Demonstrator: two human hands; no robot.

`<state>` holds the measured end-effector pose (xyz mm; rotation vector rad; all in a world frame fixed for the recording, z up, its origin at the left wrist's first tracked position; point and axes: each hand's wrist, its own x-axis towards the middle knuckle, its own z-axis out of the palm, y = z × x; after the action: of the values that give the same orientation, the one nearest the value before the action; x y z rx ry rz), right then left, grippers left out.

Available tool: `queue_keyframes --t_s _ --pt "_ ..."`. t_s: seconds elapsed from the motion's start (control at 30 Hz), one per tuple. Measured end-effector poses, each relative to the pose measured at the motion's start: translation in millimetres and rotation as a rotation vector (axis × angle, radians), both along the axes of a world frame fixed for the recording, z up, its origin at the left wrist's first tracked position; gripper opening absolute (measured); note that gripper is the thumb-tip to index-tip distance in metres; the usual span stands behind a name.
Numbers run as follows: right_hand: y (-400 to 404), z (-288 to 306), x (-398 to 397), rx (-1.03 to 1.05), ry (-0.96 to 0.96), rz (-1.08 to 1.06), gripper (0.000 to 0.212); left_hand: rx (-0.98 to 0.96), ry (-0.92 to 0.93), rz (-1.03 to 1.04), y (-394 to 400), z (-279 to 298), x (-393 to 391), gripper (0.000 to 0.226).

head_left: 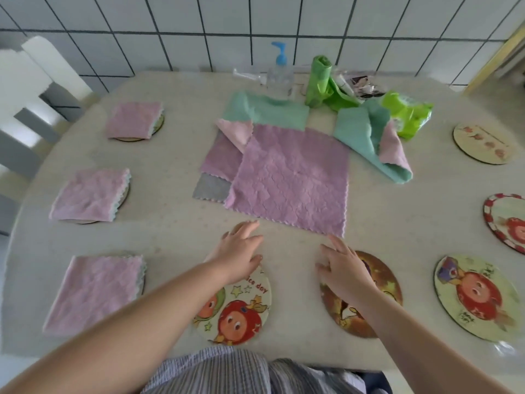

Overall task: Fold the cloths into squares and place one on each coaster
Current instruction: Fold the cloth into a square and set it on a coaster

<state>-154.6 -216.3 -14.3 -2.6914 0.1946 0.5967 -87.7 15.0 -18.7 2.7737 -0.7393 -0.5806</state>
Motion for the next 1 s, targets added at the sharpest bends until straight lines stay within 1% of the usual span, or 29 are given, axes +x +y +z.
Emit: queue_keyframes --t_s 0.2,0.33,0.4,0.5,0.6,0.7,0.77,0.83,0.93,1.0 --pt "-33 -6 20 -0.024 -0.036 0.088 0.046 0.093 0.012 -0.032 -56 -10 8 0.051" --pt "-46 -10 34 0.019 -0.044 0.119 0.050 0.147 0.034 -0.017 -74 -18 14 0.058" --pt "-52 -11 38 0.076 -0.057 0.109 0.048 0.156 0.034 -0.005 -79 -20 17 0.057" --pt "-59 -10 43 0.264 -0.092 0.026 0.046 0.147 0.041 0.012 -86 -20 22 0.057" --pt "-65 -2 51 0.410 -0.215 -0.059 0.041 0.075 0.029 0.091 -90 -19 31 0.061" --pt "-74 9 65 0.469 -0.344 -0.115 0.037 -0.070 0.002 0.218 -89 -12 44 0.060" --pt "-81 18 76 0.464 -0.406 -0.130 0.035 -0.123 -0.018 0.304 -84 -5 58 0.053" --pt "-86 28 89 0.432 -0.463 -0.120 0.033 -0.123 -0.052 0.363 -76 3 74 0.045" --pt "-93 44 108 0.399 -0.542 -0.084 0.032 -0.159 -0.107 0.390 -62 22 98 0.044" --pt "-95 57 121 0.366 -0.587 -0.061 0.033 -0.184 -0.152 0.405 -52 39 112 0.038"
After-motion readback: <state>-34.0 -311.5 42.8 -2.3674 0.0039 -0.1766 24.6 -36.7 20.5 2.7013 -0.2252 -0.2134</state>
